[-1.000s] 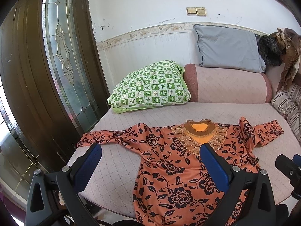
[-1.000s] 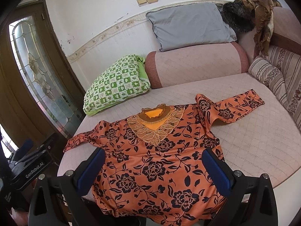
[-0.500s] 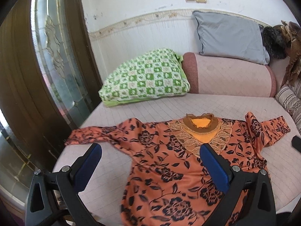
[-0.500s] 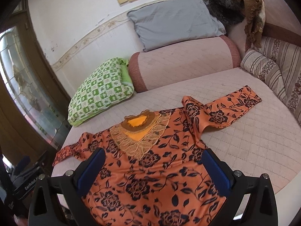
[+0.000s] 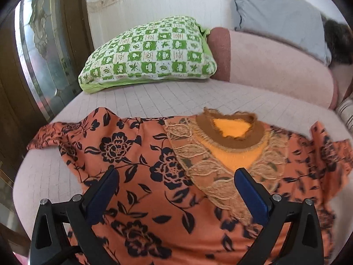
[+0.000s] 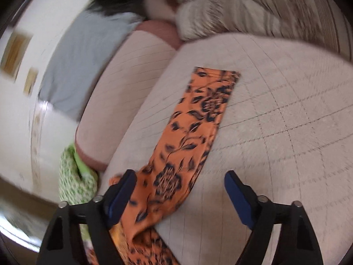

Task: Fold small clothes
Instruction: 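Grasp the sleeve cuff with the right gripper and fold it across the body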

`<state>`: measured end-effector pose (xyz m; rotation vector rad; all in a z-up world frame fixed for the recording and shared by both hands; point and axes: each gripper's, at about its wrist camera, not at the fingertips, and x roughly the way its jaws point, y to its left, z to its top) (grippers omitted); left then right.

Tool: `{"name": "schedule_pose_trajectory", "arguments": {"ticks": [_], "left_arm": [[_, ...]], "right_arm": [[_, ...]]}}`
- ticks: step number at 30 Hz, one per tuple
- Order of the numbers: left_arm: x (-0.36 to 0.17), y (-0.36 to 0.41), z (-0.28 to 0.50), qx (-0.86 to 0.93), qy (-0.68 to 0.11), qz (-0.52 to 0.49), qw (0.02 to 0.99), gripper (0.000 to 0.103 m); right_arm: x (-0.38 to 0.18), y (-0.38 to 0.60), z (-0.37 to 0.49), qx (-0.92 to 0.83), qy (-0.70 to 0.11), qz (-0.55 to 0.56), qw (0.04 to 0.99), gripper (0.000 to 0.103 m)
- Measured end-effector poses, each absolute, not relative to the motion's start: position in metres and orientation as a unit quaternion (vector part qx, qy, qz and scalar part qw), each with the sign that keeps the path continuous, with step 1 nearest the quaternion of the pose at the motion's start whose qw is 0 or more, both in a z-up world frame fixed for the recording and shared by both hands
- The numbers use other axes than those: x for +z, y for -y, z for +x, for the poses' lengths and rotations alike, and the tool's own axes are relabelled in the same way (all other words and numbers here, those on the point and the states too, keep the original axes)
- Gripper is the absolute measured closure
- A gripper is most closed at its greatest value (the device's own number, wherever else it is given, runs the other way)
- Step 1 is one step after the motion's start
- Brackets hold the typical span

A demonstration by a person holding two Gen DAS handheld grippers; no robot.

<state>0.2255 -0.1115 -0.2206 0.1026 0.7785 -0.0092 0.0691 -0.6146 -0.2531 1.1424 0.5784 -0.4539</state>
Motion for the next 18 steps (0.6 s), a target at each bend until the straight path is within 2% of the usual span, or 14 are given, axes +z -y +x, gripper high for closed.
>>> {"name": "schedule_pose_trajectory", "arguments": {"ticks": [6,9,12,14,15,18], "left_arm": [[-0.228,0.111,0.244,0.008,-0.382,0.058,0.922,0.0],[-0.236,0.115,0.252,0.012,-0.386,0.067,0.92,0.0],[-0.242,0.12,0.258,0.012,-0.394,0.069,0.917,0.0],[-0.245,0.123,0.26,0.012,-0.397,0.07,0.915,0.0],[-0.246,0.124,0.261,0.012,-0.398,0.07,0.915,0.0],[-0.246,0.126,0.261,0.015,-0.397,0.069,0.915,0.0]], "right_arm": [[-0.307,0.674,0.099,-0.235,-0.252,0.596,0.725,0.04],[-0.309,0.688,0.118,-0.246,-0.236,0.586,0.735,0.042],[-0.311,0.7,0.136,-0.262,-0.248,0.566,0.741,0.065],[-0.316,0.706,0.137,-0.275,-0.24,0.562,0.742,0.091],[-0.319,0.708,0.139,-0.282,-0.242,0.556,0.743,0.095],[-0.312,0.707,0.132,-0.275,-0.228,0.556,0.751,0.097]]}}
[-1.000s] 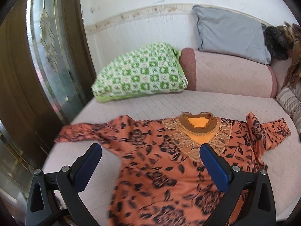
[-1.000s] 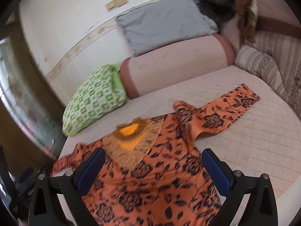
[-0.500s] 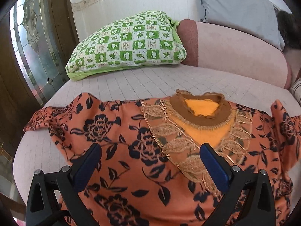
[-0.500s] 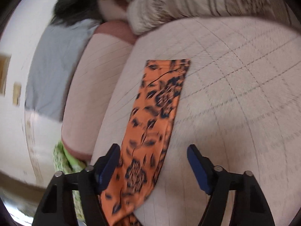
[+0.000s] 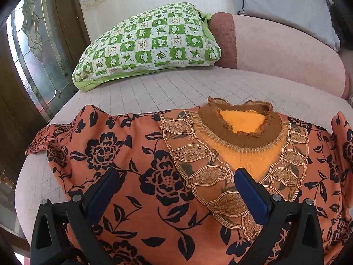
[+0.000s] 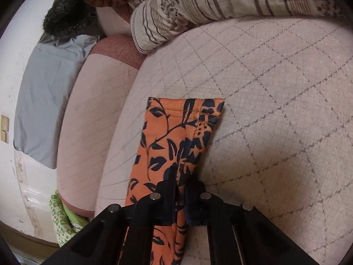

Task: Fold small clothes
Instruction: 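Grasp the sleeve cuff with the right gripper and fold it across the body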

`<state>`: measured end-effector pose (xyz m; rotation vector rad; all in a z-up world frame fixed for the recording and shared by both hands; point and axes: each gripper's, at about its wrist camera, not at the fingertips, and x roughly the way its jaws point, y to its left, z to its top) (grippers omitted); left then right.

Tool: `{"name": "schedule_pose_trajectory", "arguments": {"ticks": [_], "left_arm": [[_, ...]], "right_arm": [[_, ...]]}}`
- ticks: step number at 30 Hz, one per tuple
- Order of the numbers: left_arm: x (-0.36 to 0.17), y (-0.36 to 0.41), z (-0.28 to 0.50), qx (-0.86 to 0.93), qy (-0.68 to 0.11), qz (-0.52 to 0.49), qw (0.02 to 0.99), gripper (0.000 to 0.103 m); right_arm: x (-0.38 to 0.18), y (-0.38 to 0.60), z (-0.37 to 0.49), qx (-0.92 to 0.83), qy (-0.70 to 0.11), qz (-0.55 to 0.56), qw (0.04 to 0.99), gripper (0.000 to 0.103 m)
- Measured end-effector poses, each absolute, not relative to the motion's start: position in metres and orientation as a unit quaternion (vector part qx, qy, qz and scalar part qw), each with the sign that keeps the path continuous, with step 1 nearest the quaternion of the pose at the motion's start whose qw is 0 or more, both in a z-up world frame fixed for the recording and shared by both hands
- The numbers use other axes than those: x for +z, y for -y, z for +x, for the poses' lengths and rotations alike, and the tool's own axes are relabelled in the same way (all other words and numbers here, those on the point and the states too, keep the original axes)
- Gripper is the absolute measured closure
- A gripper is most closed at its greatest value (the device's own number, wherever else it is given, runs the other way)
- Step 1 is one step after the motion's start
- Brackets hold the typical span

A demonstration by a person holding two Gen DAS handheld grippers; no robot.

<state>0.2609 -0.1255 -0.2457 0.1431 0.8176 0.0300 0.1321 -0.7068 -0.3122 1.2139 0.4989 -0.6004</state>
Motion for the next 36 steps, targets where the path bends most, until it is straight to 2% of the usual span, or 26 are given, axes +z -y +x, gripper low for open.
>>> {"name": "schedule_pose_trajectory", "arguments": {"ticks": [3,9,15,20,23,27,28,30,31,32,36], "left_arm": [[-0.242,0.122,0.26,0.02,-0.393,0.068,0.917,0.0],[-0.228,0.098,0.262,0.051,-0.374,0.07,0.923,0.0],[-0.216,0.046,0.271,0.098,-0.369,0.052,0.923,0.0],[-0.206,-0.011,0.276,0.143,-0.37,0.016,0.918,0.0],[-0.204,-0.046,0.28,0.168,-0.374,-0.012,0.912,0.0],[-0.203,-0.089,0.283,0.199,-0.378,-0.05,0.903,0.0],[-0.203,-0.099,0.283,0.205,-0.38,-0.061,0.9,0.0],[-0.203,-0.114,0.282,0.214,-0.383,-0.079,0.895,0.0],[-0.203,-0.122,0.282,0.217,-0.381,-0.089,0.894,0.0],[-0.202,-0.126,0.282,0.22,-0.381,-0.094,0.893,0.0],[-0.202,-0.134,0.283,0.223,-0.381,-0.102,0.891,0.0]], "right_arm": [[-0.287,0.693,0.127,-0.245,-0.198,0.547,0.776,0.097],[-0.2,0.62,0.152,-0.111,-0.149,0.521,0.833,0.097],[-0.151,0.493,0.195,0.032,-0.165,0.488,0.856,0.097],[-0.164,0.389,0.248,0.101,-0.211,0.483,0.844,0.097],[-0.193,0.325,0.281,0.126,-0.264,0.481,0.826,0.097],[-0.234,0.235,0.301,0.149,-0.336,0.456,0.81,0.092],[-0.247,0.216,0.303,0.153,-0.365,0.446,0.803,0.086],[-0.271,0.181,0.31,0.165,-0.426,0.433,0.777,0.054],[-0.279,0.169,0.313,0.181,-0.442,0.439,0.761,0.023],[-0.285,0.158,0.306,0.201,-0.445,0.449,0.748,0.018],[-0.275,0.157,0.289,0.244,-0.432,0.415,0.762,0.018]]}}
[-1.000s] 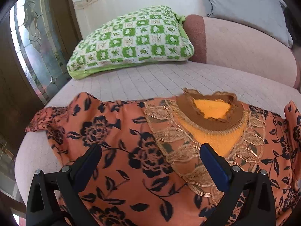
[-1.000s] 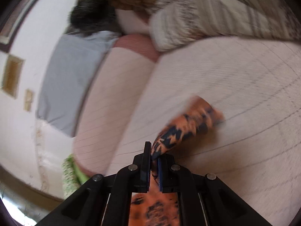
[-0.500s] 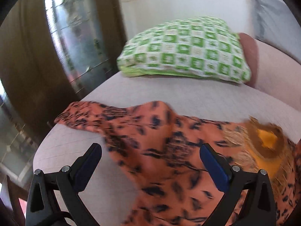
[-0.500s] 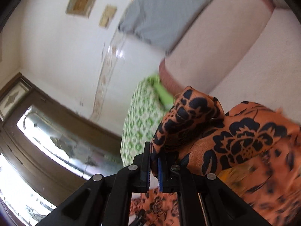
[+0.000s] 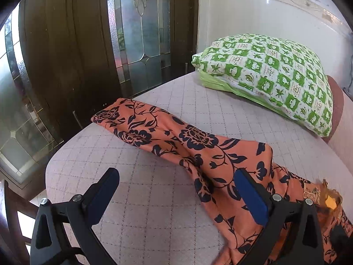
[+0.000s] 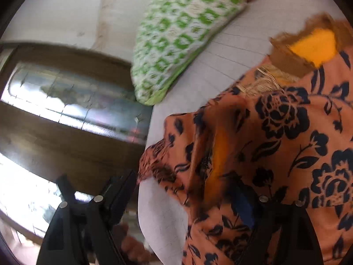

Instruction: Fold small clothes

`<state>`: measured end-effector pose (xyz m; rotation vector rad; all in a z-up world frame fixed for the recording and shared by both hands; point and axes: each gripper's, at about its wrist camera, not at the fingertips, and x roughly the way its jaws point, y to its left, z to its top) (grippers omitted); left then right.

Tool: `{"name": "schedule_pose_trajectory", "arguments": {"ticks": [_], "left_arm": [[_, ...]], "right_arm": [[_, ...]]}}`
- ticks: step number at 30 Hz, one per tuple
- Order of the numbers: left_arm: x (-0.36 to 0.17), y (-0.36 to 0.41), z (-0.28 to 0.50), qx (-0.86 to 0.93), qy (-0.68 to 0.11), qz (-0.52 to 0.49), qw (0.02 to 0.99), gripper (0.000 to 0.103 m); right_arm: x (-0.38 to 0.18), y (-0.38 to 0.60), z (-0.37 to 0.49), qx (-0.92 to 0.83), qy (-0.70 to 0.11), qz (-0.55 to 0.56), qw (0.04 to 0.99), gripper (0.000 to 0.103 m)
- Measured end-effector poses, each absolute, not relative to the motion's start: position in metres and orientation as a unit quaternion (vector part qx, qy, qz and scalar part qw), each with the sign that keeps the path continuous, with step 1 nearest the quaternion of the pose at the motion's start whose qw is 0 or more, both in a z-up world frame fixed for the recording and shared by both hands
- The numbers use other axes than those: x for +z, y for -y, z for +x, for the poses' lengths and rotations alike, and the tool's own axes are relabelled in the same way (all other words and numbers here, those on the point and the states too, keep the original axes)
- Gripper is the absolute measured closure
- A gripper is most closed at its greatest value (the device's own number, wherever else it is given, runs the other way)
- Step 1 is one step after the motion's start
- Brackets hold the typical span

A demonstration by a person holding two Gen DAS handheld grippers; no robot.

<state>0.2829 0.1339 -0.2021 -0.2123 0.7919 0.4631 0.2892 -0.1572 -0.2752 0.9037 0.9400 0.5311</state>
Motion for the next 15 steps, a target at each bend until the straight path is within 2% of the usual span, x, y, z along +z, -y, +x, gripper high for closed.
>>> {"name": "schedule_pose_trajectory", "arguments": {"ticks": [5,10,13,15], "left_arm": [[-0.202,-0.115,0.282,0.192,-0.384,-0.096,0.898,0.0],[-0.212,-0.067,0.29,0.124,-0.407,-0.054,0.904,0.0],[-0.246,-0.034,0.308,0.085,-0.47,-0.006,0.878,0.0],[-0.269,-0.02,0.317,0.085,-0.507,0.02,0.857,0.0]], "right_arm": [[-0.247,0.223,0.261,0.199,-0.396,0.385,0.809,0.018],[-0.257,0.295,0.229,0.101,-0.387,0.381,0.833,0.018],[-0.277,0.335,0.229,0.054,-0.393,0.401,0.826,0.019],[-0.298,0.356,0.235,0.017,-0.428,0.411,0.805,0.025]]}}
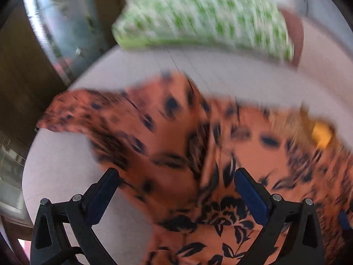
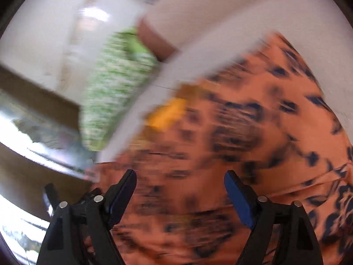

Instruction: Fold small clothes

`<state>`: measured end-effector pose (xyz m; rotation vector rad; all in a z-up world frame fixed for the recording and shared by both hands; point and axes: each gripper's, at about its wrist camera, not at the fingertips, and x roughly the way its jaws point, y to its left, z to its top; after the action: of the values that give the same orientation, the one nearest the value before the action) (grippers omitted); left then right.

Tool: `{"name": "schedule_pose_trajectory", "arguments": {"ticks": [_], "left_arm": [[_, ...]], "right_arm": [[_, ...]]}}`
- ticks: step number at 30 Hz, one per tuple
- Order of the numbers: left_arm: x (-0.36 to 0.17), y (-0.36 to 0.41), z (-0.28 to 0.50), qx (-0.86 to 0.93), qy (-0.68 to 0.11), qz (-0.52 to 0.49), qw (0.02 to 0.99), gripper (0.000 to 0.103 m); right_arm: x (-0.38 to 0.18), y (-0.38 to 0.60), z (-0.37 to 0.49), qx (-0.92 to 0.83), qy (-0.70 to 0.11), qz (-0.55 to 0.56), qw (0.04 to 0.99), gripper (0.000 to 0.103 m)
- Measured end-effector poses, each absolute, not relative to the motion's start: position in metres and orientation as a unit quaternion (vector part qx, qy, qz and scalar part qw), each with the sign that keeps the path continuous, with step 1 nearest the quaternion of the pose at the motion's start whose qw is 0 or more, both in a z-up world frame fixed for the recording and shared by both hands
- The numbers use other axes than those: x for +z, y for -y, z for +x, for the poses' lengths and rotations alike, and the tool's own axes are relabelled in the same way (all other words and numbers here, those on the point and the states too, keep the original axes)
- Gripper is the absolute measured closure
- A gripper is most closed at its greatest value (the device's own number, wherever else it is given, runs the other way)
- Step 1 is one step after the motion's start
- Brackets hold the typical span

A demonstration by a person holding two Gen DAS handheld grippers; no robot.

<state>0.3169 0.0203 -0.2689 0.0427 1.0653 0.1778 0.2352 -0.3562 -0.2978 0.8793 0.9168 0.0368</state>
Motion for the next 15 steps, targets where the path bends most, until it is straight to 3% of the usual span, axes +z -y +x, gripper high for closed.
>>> {"name": "schedule_pose_trajectory", "arguments": {"ticks": [1,3,7,15], "left_arm": [[-0.28,-0.015,0.321,0.09,-0.524,0.035,0.846,0.0],[-0.275,-0.016,0.32,0.096,-0.519,0.024,0.849,0.0],[-0.224,-0.052,0.299,0.079,-0.458,-0.055,0.884,0.0],[-0.218,-0.225,0.274,0.203,-0.449,-0.241,0.836,0.0]], "right_arm": [[-0.307,0.364,0.235,0.012,-0.427,0.43,0.796,0.03],[-0.298,0.365,0.241,0.025,-0.414,0.442,0.796,0.031],[-0.28,0.355,0.245,0.068,-0.394,0.427,0.811,0.031],[-0.274,0.33,0.245,0.114,-0.41,0.4,0.811,0.031]]}}
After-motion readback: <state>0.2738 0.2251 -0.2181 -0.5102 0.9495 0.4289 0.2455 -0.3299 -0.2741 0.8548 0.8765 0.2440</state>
